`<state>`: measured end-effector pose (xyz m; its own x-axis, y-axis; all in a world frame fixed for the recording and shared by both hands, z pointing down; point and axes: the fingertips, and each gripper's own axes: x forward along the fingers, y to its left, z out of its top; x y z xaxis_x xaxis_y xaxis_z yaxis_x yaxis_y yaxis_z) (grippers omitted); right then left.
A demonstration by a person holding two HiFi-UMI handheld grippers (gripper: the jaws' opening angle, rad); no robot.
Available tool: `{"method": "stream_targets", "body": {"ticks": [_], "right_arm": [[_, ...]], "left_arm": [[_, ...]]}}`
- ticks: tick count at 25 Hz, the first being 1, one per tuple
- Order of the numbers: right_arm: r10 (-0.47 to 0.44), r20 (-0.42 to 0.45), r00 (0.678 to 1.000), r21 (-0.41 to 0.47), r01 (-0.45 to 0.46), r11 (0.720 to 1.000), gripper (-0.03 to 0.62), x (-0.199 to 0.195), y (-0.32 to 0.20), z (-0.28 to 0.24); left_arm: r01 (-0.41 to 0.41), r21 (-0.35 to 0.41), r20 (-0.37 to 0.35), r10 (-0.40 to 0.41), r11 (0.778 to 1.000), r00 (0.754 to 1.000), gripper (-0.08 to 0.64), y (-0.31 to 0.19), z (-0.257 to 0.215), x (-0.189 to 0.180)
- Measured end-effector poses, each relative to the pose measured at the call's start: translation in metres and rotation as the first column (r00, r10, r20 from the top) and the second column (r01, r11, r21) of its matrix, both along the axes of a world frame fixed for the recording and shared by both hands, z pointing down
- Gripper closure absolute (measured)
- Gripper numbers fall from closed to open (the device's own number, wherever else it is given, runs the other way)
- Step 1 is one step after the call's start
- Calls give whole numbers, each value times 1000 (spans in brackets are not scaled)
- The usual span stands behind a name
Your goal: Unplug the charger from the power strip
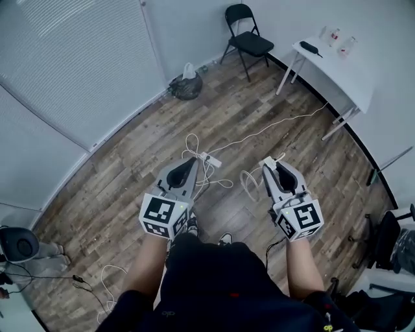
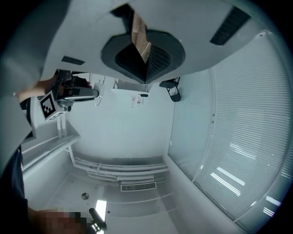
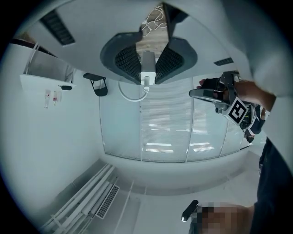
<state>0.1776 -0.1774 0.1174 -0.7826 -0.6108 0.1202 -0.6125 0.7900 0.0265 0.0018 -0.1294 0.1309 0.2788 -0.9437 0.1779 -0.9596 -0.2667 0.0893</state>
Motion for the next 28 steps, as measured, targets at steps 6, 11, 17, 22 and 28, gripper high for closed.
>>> {"method": "stream_targets", "body": {"ticks": [6,11,17,22,28], "right_arm": [[17,-2,1000,46,-17,999,485,25,13,-24],[32,18,999,69,-33,997,485,24,19,-37],[40,26,999,92,-43,995,485,-1,35,-48],[33,20,999,95,-35,995,485,-18,46,-48],[28,12,1000,102,-29,994,485,-30,58,-52]], "left_arm": [[2,49,33,-3,999,999,541,14,-26,20],[-22,71,38,19,997,999,541,17,-41,19],[-37,95,58,31,995,998,541,31,-50,-7],[-43,98,63,37,994,997,541,39,-49,-17],[-46,99,57,41,994,998,541,50,-50,-26]]}}
